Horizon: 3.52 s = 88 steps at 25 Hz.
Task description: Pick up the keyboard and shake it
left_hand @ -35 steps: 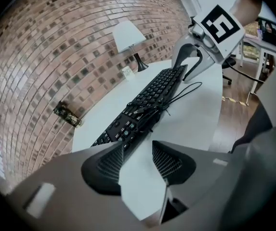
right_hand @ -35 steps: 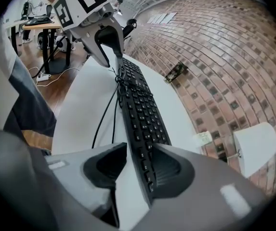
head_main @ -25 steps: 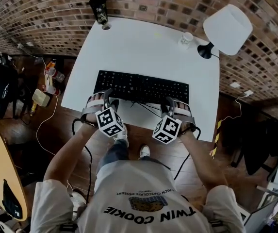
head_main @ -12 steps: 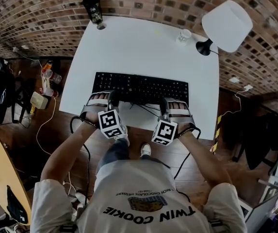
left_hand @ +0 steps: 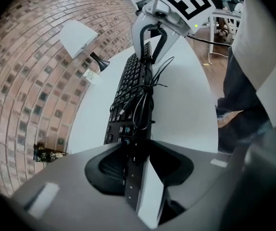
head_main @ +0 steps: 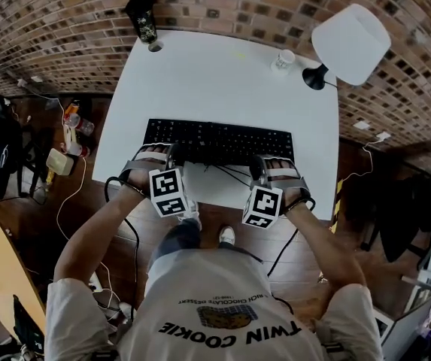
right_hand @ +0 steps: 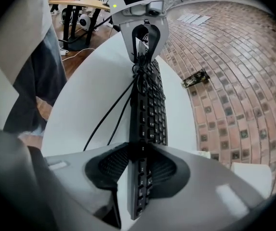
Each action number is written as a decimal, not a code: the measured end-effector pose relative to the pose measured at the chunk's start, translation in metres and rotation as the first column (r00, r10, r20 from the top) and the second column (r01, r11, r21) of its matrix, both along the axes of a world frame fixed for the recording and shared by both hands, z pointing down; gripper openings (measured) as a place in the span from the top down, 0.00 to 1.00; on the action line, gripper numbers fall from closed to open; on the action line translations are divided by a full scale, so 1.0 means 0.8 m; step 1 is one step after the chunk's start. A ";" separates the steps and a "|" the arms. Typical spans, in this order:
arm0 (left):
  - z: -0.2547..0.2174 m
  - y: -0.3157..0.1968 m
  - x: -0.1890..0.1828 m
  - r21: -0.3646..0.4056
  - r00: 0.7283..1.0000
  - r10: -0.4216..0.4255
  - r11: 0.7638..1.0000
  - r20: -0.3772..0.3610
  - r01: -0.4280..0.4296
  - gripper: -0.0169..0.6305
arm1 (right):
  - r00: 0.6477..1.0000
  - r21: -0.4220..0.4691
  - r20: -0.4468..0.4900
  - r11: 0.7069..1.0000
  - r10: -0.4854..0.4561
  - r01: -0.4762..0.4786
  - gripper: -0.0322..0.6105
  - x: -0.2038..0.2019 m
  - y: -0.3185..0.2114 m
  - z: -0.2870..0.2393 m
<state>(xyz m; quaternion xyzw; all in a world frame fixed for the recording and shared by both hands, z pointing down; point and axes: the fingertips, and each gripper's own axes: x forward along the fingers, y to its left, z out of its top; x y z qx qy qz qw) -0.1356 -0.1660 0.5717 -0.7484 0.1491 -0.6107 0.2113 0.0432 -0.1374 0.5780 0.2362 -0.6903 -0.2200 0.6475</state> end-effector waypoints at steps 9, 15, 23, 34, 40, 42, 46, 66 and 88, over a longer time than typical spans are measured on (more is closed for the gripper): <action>-0.035 -0.016 0.008 -0.296 0.998 0.055 0.954 -0.009 -0.055 0.74 | 1.000 -0.281 0.014 0.960 0.001 0.003 0.77 0.001 -0.015 -0.034; -0.056 -0.030 0.011 -0.480 0.992 0.120 0.869 -0.025 -0.118 0.74 | 0.999 -0.445 0.040 0.895 0.033 -0.012 0.78 -0.002 -0.032 -0.056; -0.079 -0.064 0.006 -0.628 0.981 0.190 0.760 -0.032 -0.168 0.75 | 0.986 -0.666 0.035 0.739 0.164 -0.100 0.78 0.004 -0.053 -0.085; -0.097 -0.105 0.015 -0.732 0.969 0.245 0.653 -0.040 -0.196 0.77 | 0.946 -0.840 0.068 0.530 0.317 -0.117 0.77 0.006 -0.081 -0.100; -0.102 -0.140 0.027 -0.701 0.968 0.249 0.688 -0.012 -0.186 0.79 | 0.916 -0.886 0.131 0.460 0.380 -0.064 0.78 0.016 -0.114 -0.108; -0.100 -0.145 0.028 -0.704 0.967 0.255 0.686 -0.004 -0.183 0.80 | 0.914 -0.897 0.145 0.440 0.378 -0.040 0.78 0.016 -0.120 -0.107; -0.095 -0.166 0.033 -0.698 0.966 0.259 0.692 0.004 -0.183 0.81 | 0.916 -0.898 0.152 0.438 0.372 -0.029 0.79 0.021 -0.142 -0.102; -0.045 -0.245 0.053 -0.636 0.980 0.199 0.757 0.010 -0.147 0.70 | 0.857 -0.864 0.282 0.503 0.432 0.030 0.78 0.039 -0.230 -0.066; 0.009 -0.284 0.054 -0.713 0.982 0.188 0.692 0.022 -0.116 0.67 | 0.809 -0.892 0.250 0.452 0.532 -0.022 0.75 0.051 -0.282 -0.001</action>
